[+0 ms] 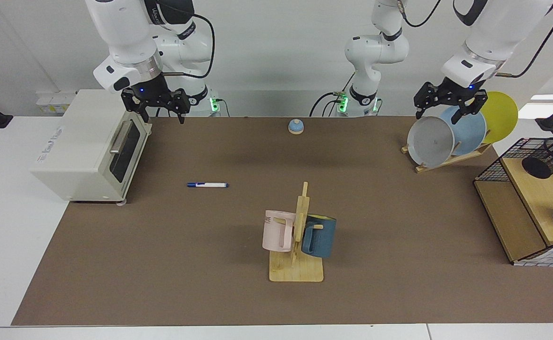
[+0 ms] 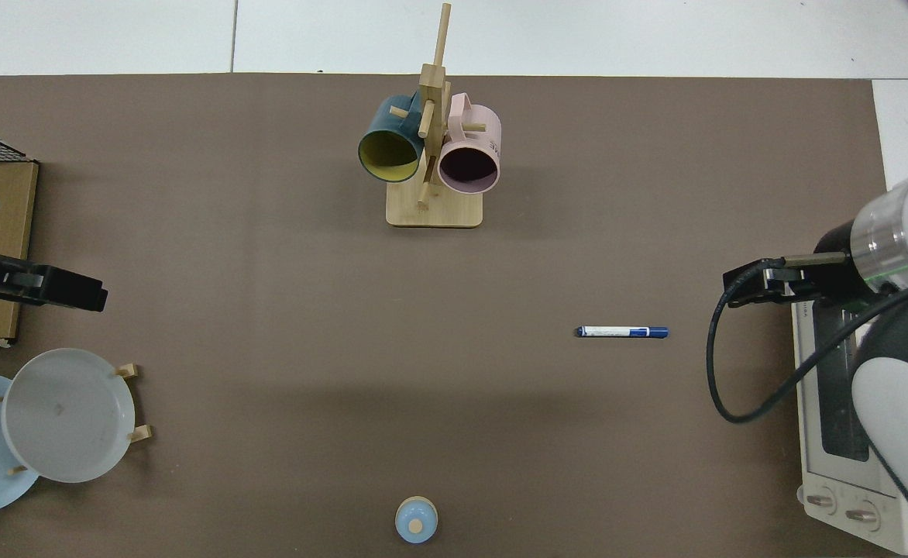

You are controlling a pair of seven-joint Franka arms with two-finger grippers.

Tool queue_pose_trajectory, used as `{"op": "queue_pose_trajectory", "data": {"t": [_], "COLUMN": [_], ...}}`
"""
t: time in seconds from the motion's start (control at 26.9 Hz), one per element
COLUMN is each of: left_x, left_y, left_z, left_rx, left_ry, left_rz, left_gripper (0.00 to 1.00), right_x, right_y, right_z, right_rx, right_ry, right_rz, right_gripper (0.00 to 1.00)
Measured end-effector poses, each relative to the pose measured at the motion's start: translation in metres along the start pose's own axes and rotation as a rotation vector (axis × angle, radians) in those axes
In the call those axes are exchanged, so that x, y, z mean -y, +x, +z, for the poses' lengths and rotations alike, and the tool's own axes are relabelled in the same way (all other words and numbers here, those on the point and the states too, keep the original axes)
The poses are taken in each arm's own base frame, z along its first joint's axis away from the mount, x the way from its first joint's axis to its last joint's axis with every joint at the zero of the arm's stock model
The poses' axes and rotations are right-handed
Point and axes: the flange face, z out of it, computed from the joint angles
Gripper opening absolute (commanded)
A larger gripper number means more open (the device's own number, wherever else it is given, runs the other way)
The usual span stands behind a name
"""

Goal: Put markers into pen holder

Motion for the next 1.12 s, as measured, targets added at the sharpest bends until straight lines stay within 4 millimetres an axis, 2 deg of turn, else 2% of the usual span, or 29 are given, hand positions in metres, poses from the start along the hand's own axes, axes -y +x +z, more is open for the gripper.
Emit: {"op": "queue_pose_trajectory", "data": {"t": [0.86,1.0,1.12], "left_x": [-0.0022,-0.0023,-0.0023], "left_y": [0.0,-0.0002,-0.0003], "left_z": [0.0006,0.0007,0.001], "left_rx": [0.004,0.005,0.007], "left_ry": [0.0,-0.001,-0.001], "left_rz": [0.004,0.004,0.004], "left_gripper": [1.0,1.0,1.0], "right_x": [0.0059,0.0054,0.0058], "right_y": [-0.0011,-0.0011,0.0], "right_z": [0.0001,0.002,0.0039], "right_rx": [0.0,0.004,-0.005], "right_ry": [-0.001,-0.002,0.0], "right_rz": [-0.008,0.083,0.217], "right_gripper": [1.0,1.0,1.0]}}
